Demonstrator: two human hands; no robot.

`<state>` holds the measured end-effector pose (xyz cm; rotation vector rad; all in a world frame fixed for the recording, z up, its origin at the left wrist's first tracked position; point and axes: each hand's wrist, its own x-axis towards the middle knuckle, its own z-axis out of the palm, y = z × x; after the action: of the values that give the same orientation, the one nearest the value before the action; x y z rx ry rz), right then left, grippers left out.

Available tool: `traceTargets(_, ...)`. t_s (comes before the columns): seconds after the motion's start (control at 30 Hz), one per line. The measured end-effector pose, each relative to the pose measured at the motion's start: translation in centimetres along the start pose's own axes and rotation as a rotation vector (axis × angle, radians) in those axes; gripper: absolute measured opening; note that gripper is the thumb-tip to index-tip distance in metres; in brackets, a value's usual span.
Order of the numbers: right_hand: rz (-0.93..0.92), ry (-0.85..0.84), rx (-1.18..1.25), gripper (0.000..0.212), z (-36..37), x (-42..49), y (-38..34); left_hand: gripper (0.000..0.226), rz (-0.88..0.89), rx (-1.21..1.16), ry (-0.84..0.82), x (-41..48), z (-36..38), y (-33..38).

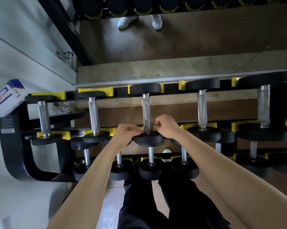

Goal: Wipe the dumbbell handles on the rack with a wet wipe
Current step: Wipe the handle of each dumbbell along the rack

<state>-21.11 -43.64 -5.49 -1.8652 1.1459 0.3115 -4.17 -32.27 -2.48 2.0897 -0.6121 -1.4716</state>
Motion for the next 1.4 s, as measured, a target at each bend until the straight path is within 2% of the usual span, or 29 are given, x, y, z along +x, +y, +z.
traceTargets(0.1,0.015,0.100,0.067,0.007,-0.1,-0.1,0.6,0.013,-0.042,-0.082,0.194,-0.7,-0.5,-0.6)
traceTargets(0.2,-0.021,0.147,0.109,0.005,-1.4,-0.7,1.4,0.011,-0.040,-0.140,0.276,-2.3,-0.7,-0.4)
traceTargets(0.33,-0.110,0.188,0.281,0.001,-3.8,-3.7,2.5,0.013,0.049,-0.136,0.264,-4.9,0.7,0.2)
traceTargets(0.5,-0.070,0.188,0.721,0.011,-5.7,-9.8,3.0,0.019,0.250,-0.145,0.199,-7.5,4.5,1.7)
traceTargets(0.6,-0.074,0.211,0.848,0.012,-6.2,-13.1,2.8,0.028,0.394,-0.106,0.151,-7.9,6.9,3.0)
traceTargets(0.7,-0.081,0.288,0.811,0.013,-6.3,-15.6,3.2,0.035,0.496,-0.111,0.053,-8.3,9.2,4.0)
traceTargets(0.8,-0.074,0.333,0.807,0.017,-6.4,-17.5,4.0,0.034,0.523,-0.102,-0.054,-8.9,11.5,4.5)
traceTargets(0.97,-0.056,0.374,0.823,0.018,-7.4,-18.6,6.2,0.018,0.608,0.061,-0.066,-8.8,14.1,4.6)
traceTargets(1.07,-0.030,0.386,0.865,0.015,-8.7,-17.9,8.1,0.015,0.563,0.094,-0.106,-8.2,15.5,5.1)
traceTargets(1.17,-0.007,0.416,0.914,0.013,-10.0,-16.6,10.1,0.012,0.504,0.046,-0.041,-7.3,17.3,6.5)
traceTargets(1.27,0.005,0.413,0.911,0.011,-11.5,-14.8,12.0,0.024,0.499,-0.040,0.048,-6.4,19.2,8.2)
traceTargets(1.33,-0.001,0.398,0.862,0.011,-12.3,-13.4,13.1,0.026,0.487,-0.048,0.129,-5.8,20.6,9.4)
traceTargets(1.4,-0.018,0.382,0.742,0.011,-12.8,-11.8,14.3,0.017,0.468,-0.058,0.196,-5.0,21.7,10.4)
